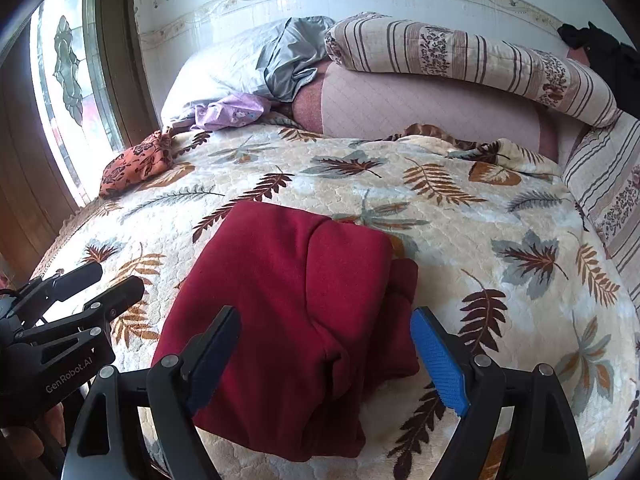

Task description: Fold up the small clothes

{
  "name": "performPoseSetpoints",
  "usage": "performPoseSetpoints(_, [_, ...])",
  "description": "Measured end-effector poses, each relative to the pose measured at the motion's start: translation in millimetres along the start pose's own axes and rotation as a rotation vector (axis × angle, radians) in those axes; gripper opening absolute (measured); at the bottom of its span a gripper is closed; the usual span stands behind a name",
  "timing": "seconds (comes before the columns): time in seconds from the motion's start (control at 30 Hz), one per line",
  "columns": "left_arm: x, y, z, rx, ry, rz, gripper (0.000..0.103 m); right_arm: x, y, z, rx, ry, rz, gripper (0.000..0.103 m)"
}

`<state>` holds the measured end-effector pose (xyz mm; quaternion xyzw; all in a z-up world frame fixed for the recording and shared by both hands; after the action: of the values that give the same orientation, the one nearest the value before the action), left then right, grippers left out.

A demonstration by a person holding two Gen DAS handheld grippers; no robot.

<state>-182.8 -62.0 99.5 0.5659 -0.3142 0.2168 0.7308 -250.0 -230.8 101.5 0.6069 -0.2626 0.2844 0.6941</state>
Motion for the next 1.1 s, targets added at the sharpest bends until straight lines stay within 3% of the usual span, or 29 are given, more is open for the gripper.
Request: performPoseSetpoints(1.1, [-1, -7, -3, 0.000, 0.017, -0.009, 0.061, -4, -12, 0, 0.016, 0.019, -0.027, 0.085])
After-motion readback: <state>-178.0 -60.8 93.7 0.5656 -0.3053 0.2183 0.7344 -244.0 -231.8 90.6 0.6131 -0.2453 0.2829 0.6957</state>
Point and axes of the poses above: each gripper's, at about its wrist camera, not at the fingertips, and y roughly against the way its jaws point, z to its right, x to its top, the point moved 1 cm from there along -y, roughly the way its jaws point, and after that the axes turned 14 degrees about y, right-handed, at the moved point
